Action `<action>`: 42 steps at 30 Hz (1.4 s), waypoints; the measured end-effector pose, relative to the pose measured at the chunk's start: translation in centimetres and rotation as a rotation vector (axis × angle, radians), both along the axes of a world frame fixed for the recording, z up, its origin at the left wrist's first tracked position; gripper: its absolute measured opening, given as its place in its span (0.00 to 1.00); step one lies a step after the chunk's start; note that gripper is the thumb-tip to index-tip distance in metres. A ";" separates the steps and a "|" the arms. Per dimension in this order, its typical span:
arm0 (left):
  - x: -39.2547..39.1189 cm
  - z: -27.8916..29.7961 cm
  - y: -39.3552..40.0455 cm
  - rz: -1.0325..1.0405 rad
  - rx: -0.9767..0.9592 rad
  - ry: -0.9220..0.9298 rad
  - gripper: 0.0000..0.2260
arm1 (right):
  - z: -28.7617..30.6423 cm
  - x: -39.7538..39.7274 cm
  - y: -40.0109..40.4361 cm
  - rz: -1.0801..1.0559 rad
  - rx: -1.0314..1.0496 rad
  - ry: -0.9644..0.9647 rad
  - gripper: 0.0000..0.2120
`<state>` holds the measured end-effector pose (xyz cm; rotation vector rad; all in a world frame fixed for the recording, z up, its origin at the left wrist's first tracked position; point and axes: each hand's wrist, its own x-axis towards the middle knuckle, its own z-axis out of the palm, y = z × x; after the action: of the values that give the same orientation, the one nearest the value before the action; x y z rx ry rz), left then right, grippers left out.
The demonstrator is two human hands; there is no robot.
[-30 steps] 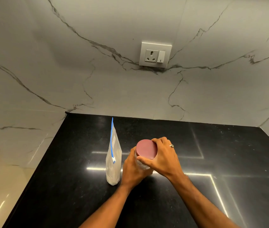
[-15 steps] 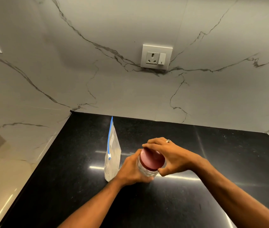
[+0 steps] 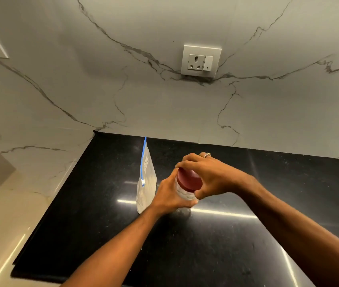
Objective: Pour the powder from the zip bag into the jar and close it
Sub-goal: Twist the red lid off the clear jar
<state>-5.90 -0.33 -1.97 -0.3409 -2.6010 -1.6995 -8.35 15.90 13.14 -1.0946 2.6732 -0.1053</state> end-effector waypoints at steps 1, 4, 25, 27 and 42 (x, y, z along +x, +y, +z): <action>0.2 0.0 -0.1 0.000 0.000 -0.002 0.41 | 0.3 0.0 0.0 0.046 0.019 -0.022 0.43; 0.3 0.0 -0.2 -0.005 0.018 -0.013 0.42 | 0.6 0.2 0.0 0.029 -0.049 -0.091 0.45; -0.5 1.3 0.0 -0.075 0.004 -0.058 0.41 | -1.6 1.3 -0.1 -0.299 -0.138 0.142 0.40; -0.3 1.3 0.1 -0.097 0.028 -0.071 0.41 | -1.0 1.0 0.2 -0.174 -0.136 0.056 0.40; -0.3 0.8 0.0 -0.097 -0.007 -0.059 0.42 | 0.3 1.2 0.1 -0.058 0.032 0.008 0.42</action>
<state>-6.19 -0.35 -1.22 -0.4296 -2.6744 -1.7566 -7.16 15.99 13.43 -1.0098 2.7053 -0.0681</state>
